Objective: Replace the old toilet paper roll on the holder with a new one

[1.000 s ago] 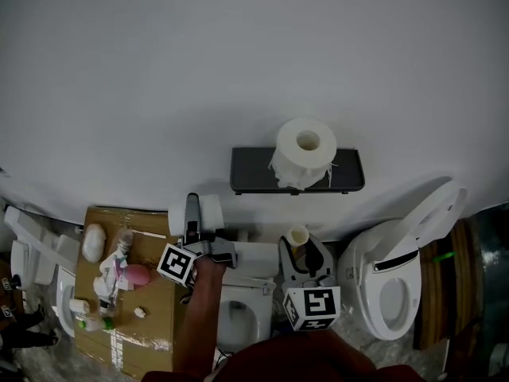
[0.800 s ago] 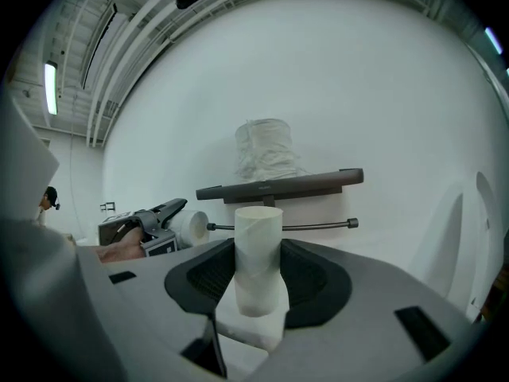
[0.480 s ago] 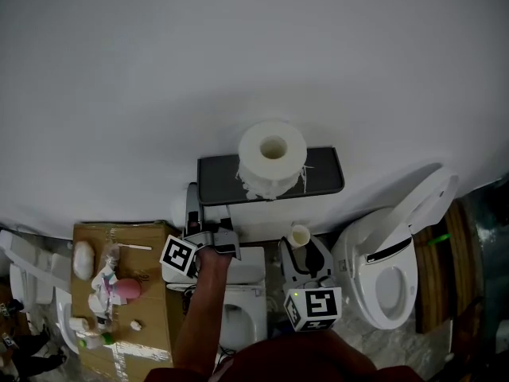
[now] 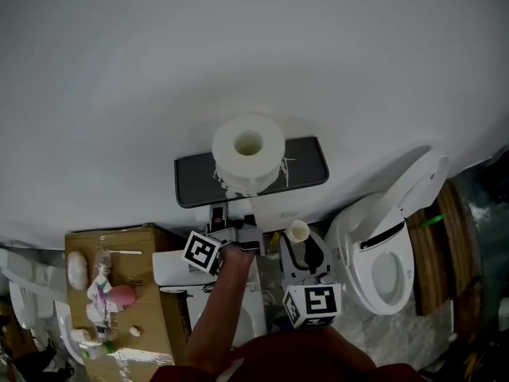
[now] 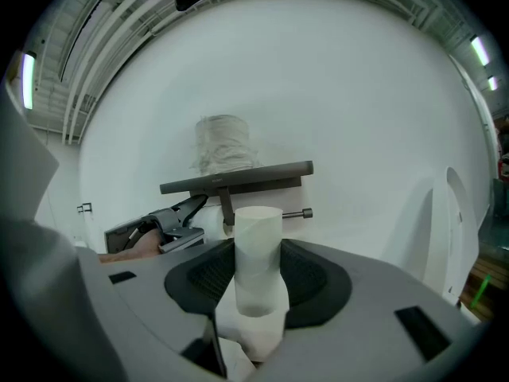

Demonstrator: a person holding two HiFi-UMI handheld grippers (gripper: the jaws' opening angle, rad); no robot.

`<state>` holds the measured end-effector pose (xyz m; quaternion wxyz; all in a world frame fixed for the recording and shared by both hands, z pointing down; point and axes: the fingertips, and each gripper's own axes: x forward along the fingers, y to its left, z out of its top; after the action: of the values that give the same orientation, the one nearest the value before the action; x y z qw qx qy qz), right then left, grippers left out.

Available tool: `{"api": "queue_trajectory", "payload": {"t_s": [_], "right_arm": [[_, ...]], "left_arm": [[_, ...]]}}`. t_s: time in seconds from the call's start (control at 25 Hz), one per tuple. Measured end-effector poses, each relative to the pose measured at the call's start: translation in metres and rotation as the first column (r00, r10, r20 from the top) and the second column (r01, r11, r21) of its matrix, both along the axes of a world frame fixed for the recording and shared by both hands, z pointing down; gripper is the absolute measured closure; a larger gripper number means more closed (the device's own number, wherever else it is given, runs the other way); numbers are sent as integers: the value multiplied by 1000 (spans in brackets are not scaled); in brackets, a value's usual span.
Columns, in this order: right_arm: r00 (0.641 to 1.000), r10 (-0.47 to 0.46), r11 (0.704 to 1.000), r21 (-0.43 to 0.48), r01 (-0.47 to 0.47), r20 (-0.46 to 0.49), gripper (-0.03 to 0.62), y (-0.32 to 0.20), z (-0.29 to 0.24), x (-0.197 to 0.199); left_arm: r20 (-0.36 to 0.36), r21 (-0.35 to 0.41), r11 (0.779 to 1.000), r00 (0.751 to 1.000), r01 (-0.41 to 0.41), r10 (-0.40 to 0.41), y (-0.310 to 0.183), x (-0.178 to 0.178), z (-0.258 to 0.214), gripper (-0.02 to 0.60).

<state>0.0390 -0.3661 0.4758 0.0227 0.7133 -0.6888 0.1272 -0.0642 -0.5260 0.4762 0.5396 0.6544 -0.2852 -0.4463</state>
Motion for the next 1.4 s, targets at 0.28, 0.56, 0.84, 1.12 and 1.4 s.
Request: {"api": "queue_trajectory", "payload": {"t_s": [0.28,0.56,0.84,1.12,1.4], "right_arm": [[1000,15,1000,2,-15,-5,408,5,-2,-2],[1000,2,1000,20,-2,-7,408,13,-12,-13],[1000,-10,999,49,10,-14,408,32,-24,-25],[1000,-5,997,77,7,-24,408,59,-35,-37],[999,-14,994,109,17,-33,408,73,-48,-50]], "left_arm": [[21,43,999,1000,-13,12,1,0,-3,129],[-12,26,997,998,-66,66,23,-5,2,53],[-50,-18,997,996,-76,75,68,-24,16,41],[-86,-37,997,995,-62,59,123,-49,10,43],[-98,-35,996,992,-80,77,164,-62,-2,43]]}}
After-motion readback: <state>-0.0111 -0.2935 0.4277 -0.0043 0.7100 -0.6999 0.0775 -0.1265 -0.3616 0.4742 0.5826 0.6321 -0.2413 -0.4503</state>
